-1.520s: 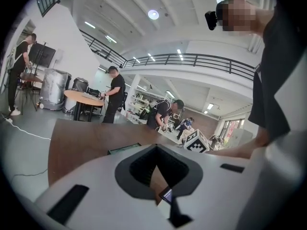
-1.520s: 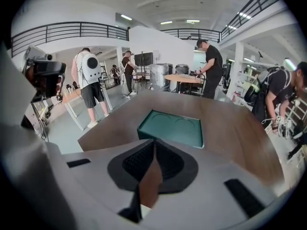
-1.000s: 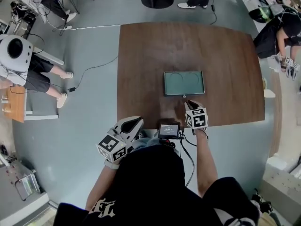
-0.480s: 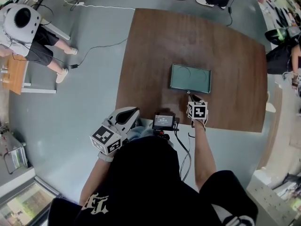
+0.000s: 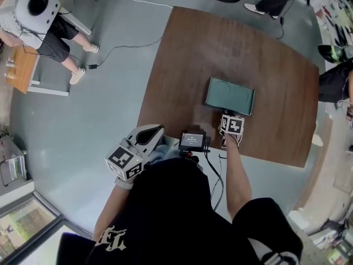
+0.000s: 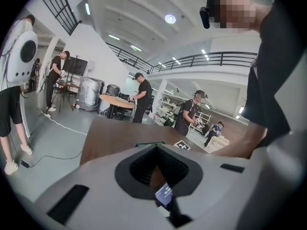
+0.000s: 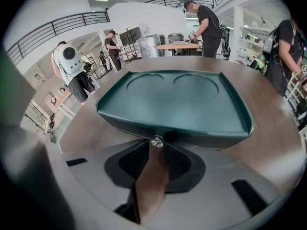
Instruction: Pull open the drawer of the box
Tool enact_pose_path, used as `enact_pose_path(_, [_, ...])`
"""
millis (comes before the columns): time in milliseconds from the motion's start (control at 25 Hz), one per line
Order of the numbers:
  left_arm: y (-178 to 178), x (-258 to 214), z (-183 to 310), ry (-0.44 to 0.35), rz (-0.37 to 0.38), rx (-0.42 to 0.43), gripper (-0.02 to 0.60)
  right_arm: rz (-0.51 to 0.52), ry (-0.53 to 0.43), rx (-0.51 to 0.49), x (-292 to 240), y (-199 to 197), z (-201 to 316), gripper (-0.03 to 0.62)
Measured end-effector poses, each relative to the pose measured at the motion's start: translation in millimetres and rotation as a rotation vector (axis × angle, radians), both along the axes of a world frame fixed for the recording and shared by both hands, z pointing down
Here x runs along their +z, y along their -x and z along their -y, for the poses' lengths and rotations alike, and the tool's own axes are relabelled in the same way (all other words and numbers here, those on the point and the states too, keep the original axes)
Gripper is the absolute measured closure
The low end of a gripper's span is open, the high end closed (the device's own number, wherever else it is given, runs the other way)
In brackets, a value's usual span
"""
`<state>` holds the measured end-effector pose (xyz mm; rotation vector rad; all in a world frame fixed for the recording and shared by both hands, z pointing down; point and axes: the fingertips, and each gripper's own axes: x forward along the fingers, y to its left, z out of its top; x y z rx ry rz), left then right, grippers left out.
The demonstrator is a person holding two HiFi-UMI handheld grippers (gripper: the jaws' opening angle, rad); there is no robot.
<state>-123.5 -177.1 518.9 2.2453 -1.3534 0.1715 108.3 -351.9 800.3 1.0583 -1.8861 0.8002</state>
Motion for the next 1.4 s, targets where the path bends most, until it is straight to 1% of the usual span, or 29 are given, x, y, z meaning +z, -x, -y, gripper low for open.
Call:
enact_pose_path(120, [-0.7,-2.4,-0.7,-0.002,0.009,-0.013,0.575,-0.023,0.023,0.011,2.2,-0.4,0.9,0.530])
enact_pose_path(400, [3.9,-2.3,-3.4,0.005,0.017,-0.034,0.575,-0.055,0.049,0.096,6.4,-4.7,3.6,0.534])
enact_pose_path(560, [7.5,-3.5,-1.5,0.001,0.014,-0.041,0.575,-0.075,0.055,0.104,6.9,-3.1,3.8,0.539])
enact_pose_path(720, [14.9,-2.8,3.4,0.001,0.009,-0.033,0.575,-0.073,0.044,0.112,5.5,5.5,7.5,0.540])
enact_pose_path(880, [14.2,-1.7,5.7,-0.001,0.004,-0.018,0.575,-0.075,0.033,0.111,4.2,8.0,9.4,0.540])
enact_pose_path(1040, [7.9,-0.9,5.4,-0.004,-0.001,0.006,0.575,-0.073,0.043,0.121,5.4,5.5,-0.5,0.542])
enact_pose_path(1280, [3.0,0.5,6.6,-0.003,-0.009,0.062,0.575,-0.075,0.063,0.116,9.7,5.7,-27.3,0.541])
enact_pose_path(1400, [-2.3,1.5,9.4,-0.001,-0.013,0.103,0.575,-0.073,0.067,0.115,10.7,6.8,-39.1,0.540])
